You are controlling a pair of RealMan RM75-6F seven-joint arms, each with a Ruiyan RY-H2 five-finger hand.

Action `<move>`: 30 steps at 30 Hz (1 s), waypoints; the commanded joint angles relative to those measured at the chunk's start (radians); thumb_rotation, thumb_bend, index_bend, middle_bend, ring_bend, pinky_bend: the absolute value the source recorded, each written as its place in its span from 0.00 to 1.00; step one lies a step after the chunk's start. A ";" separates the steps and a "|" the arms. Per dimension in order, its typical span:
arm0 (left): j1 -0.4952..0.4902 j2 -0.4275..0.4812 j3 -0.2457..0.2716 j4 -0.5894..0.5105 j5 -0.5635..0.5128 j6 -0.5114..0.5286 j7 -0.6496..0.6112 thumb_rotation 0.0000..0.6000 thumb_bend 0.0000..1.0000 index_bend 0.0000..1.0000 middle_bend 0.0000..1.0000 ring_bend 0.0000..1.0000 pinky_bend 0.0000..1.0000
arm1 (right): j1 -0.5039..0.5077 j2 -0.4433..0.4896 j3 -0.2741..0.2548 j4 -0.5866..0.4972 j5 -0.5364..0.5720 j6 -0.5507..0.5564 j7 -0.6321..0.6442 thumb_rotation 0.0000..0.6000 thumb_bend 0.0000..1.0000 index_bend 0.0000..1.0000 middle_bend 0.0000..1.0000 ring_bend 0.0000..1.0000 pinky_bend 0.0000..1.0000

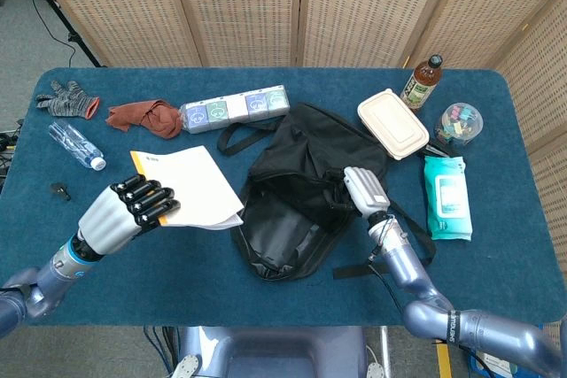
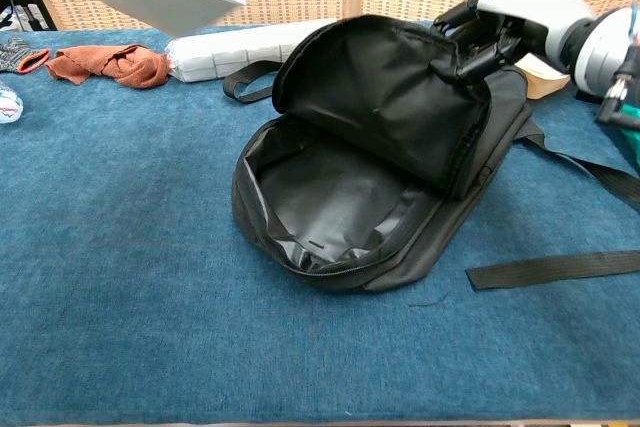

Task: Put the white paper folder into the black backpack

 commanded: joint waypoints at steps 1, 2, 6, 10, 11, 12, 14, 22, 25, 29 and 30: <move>-0.049 -0.084 0.006 0.073 0.035 0.026 -0.058 1.00 0.48 0.75 0.61 0.56 0.66 | 0.011 0.046 0.016 -0.038 0.024 -0.038 0.012 1.00 0.54 0.57 0.63 0.48 0.52; -0.062 -0.110 0.005 0.096 0.040 0.035 -0.076 1.00 0.48 0.75 0.61 0.56 0.66 | 0.013 0.058 0.018 -0.047 0.030 -0.046 0.015 1.00 0.54 0.57 0.63 0.47 0.52; -0.135 -0.246 -0.004 0.213 0.047 0.053 -0.186 1.00 0.48 0.76 0.62 0.56 0.66 | 0.020 0.118 0.038 -0.098 0.085 -0.103 0.063 1.00 0.54 0.57 0.63 0.48 0.52; -0.172 -0.345 -0.017 0.327 0.024 0.089 -0.275 1.00 0.48 0.77 0.62 0.56 0.66 | 0.031 0.162 0.040 -0.110 0.110 -0.149 0.081 1.00 0.54 0.57 0.63 0.47 0.52; -0.182 -0.370 -0.017 0.358 0.020 0.103 -0.300 1.00 0.48 0.77 0.62 0.56 0.66 | 0.035 0.172 0.040 -0.111 0.117 -0.160 0.089 1.00 0.54 0.57 0.63 0.47 0.52; -0.189 -0.387 -0.015 0.380 0.019 0.111 -0.312 1.00 0.48 0.77 0.62 0.56 0.66 | 0.037 0.178 0.041 -0.112 0.124 -0.168 0.097 1.00 0.54 0.57 0.63 0.47 0.52; -0.208 -0.424 -0.009 0.431 0.019 0.129 -0.334 1.00 0.48 0.77 0.62 0.56 0.66 | 0.041 0.195 0.044 -0.120 0.136 -0.188 0.117 1.00 0.55 0.57 0.63 0.47 0.52; -0.267 -0.563 0.042 0.612 0.021 0.144 -0.408 1.00 0.48 0.79 0.63 0.55 0.66 | 0.044 0.258 0.048 -0.173 0.142 -0.243 0.185 1.00 0.55 0.57 0.64 0.48 0.53; -0.278 -0.608 0.059 0.670 0.012 0.111 -0.420 1.00 0.48 0.79 0.63 0.55 0.66 | 0.042 0.273 0.045 -0.189 0.139 -0.254 0.206 1.00 0.55 0.57 0.64 0.48 0.53; -0.282 -0.646 0.080 0.726 -0.009 0.067 -0.431 1.00 0.48 0.79 0.63 0.55 0.66 | 0.042 0.293 0.038 -0.194 0.132 -0.269 0.229 1.00 0.55 0.57 0.64 0.48 0.53; -0.280 -0.650 0.084 0.733 -0.015 0.051 -0.439 1.00 0.48 0.79 0.63 0.55 0.66 | 0.043 0.298 0.036 -0.193 0.130 -0.272 0.232 1.00 0.55 0.57 0.64 0.48 0.53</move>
